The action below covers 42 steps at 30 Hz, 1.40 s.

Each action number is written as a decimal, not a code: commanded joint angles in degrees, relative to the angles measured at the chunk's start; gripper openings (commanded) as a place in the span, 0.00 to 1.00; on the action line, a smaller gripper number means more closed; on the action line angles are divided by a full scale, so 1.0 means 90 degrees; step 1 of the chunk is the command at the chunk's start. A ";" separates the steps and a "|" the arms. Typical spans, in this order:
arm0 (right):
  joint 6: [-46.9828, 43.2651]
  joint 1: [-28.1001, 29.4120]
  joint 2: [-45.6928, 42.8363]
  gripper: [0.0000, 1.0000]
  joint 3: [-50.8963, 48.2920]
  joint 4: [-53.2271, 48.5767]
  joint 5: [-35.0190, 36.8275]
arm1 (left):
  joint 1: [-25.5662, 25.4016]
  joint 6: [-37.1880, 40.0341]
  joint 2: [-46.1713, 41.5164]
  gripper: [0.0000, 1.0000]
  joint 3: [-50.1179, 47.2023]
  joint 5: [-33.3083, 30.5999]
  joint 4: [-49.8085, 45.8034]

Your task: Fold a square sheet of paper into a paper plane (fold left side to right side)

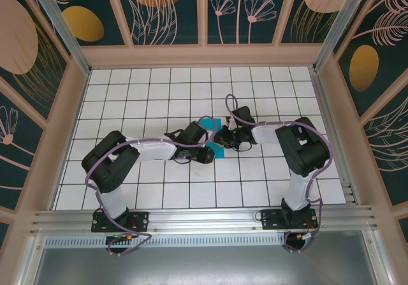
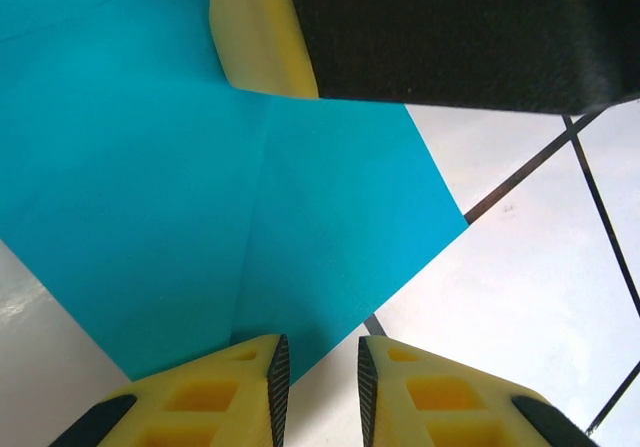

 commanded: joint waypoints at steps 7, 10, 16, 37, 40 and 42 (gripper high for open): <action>-0.0164 0.0032 0.0365 0.16 -0.0031 -0.0574 0.0538 | 0.0023 -0.0409 -0.0036 0.27 -0.0574 0.0177 0.0367; -0.0170 0.0039 0.0369 0.16 -0.0031 -0.0583 0.0541 | 0.0017 -0.0567 -0.0166 0.27 -0.0847 0.0133 0.0448; -0.0163 0.0032 0.0371 0.15 -0.0047 -0.0563 0.0526 | 0.0022 -0.0767 -0.0404 0.26 -0.1235 0.0234 0.0558; -0.0162 0.0043 0.0369 0.16 -0.0050 -0.0550 0.0512 | 0.0403 -0.0486 -0.0720 0.26 -0.0273 0.0557 0.0421; -0.0158 0.0057 0.0362 0.16 -0.0058 -0.0553 0.0509 | 0.0417 -0.0427 -0.0384 0.26 -0.0196 0.0566 0.0441; -0.0158 0.0052 0.0372 0.16 -0.0055 -0.0548 0.0521 | 0.0419 -0.0433 -0.0239 0.26 -0.0203 0.0642 0.0534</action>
